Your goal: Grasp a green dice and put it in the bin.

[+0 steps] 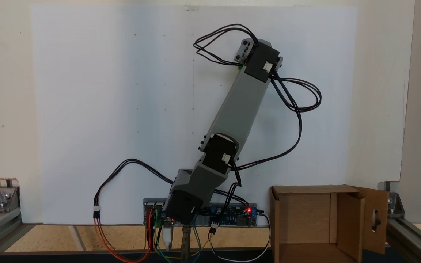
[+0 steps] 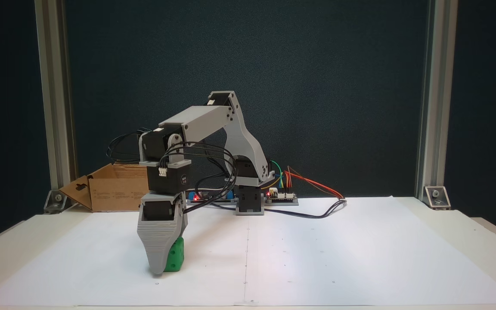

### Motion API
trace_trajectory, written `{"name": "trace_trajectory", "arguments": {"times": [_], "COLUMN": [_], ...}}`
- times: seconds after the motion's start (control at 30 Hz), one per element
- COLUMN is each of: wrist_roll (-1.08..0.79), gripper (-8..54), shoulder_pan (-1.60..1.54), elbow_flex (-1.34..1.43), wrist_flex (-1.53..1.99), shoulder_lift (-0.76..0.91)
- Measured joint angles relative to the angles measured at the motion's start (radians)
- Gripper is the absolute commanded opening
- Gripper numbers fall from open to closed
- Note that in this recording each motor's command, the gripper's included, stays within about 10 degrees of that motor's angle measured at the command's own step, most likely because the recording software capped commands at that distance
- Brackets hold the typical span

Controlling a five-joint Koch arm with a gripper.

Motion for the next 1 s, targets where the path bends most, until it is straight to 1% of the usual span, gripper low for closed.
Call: {"name": "trace_trajectory", "arguments": {"times": [0.07,0.1,0.13,0.27,0.5,0.63,0.7,0.9,0.93,0.97,1.0], "wrist_roll": [0.000,0.000,0.000,0.000,0.000,0.057,0.083,0.156,0.164,0.170,0.173], "gripper": [33.9,30.9,26.2,12.0,11.5,11.4,11.4,11.4,11.4,11.4,11.4], "shoulder_pan": [0.000,0.000,0.000,0.002,0.008,0.008,0.005,-0.086,-0.100,-0.107,-0.109], "elbow_flex": [0.000,0.000,0.000,-0.002,-0.002,0.000,0.000,0.000,0.000,-0.002,-0.002], "wrist_flex": [0.000,0.000,0.000,-0.002,-0.002,0.023,0.086,0.311,0.333,0.351,0.351], "shoulder_lift": [-0.005,-0.005,-0.006,-0.005,-0.005,0.029,0.107,0.414,0.468,0.560,0.571]}}
